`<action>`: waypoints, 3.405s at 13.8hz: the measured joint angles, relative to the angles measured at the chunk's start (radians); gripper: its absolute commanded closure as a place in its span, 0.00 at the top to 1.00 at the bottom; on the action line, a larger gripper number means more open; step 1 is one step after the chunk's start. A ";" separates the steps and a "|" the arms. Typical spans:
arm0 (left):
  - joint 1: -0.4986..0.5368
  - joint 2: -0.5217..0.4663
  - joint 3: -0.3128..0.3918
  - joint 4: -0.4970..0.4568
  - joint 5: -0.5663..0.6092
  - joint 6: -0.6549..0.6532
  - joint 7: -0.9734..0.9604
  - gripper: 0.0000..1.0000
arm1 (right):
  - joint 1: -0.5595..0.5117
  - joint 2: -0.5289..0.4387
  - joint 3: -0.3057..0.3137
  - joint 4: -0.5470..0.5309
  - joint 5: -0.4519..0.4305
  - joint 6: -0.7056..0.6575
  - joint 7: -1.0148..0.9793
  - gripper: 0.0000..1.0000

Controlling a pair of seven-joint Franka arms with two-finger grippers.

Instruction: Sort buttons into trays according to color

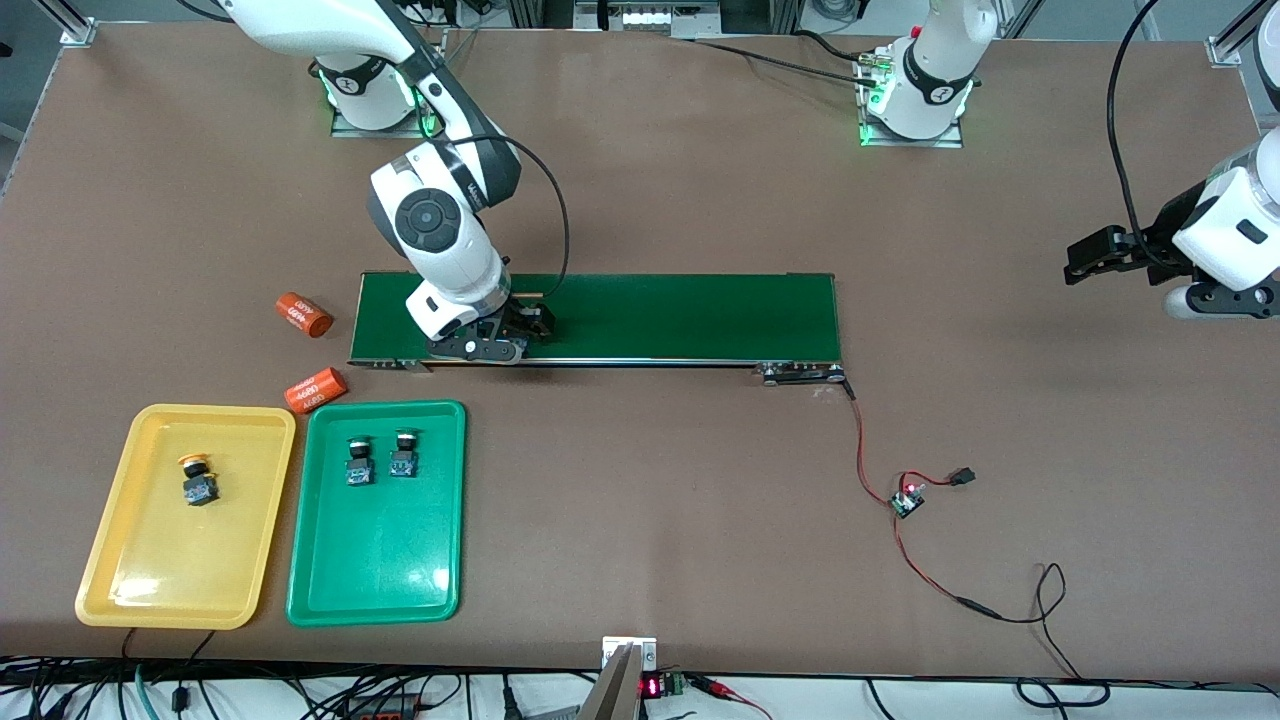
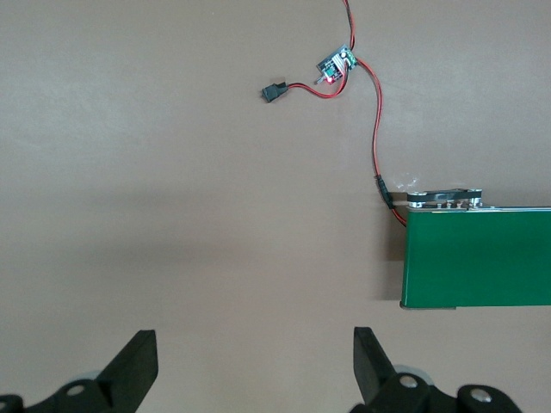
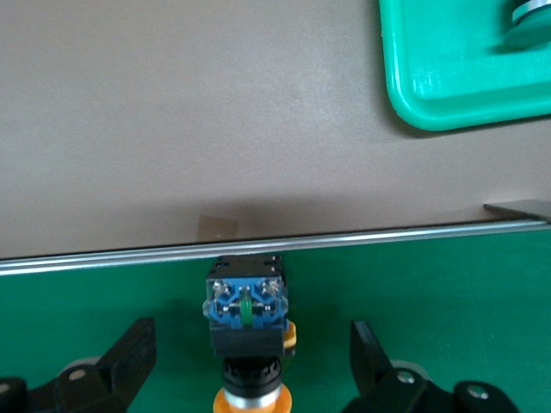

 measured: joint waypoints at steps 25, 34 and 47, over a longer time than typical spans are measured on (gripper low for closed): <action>-0.012 0.009 -0.153 0.078 0.008 -0.191 0.053 1.00 | -0.539 0.214 -0.108 0.337 -0.025 -0.061 -0.991 0.01; -0.010 0.016 -0.136 0.134 0.008 -0.211 0.054 1.00 | -0.559 0.295 -0.130 0.345 -0.025 0.092 -1.054 0.82; -0.010 0.030 0.004 0.153 0.002 -0.117 0.057 1.00 | -0.439 0.027 -0.116 0.391 -0.023 -0.311 -0.823 1.00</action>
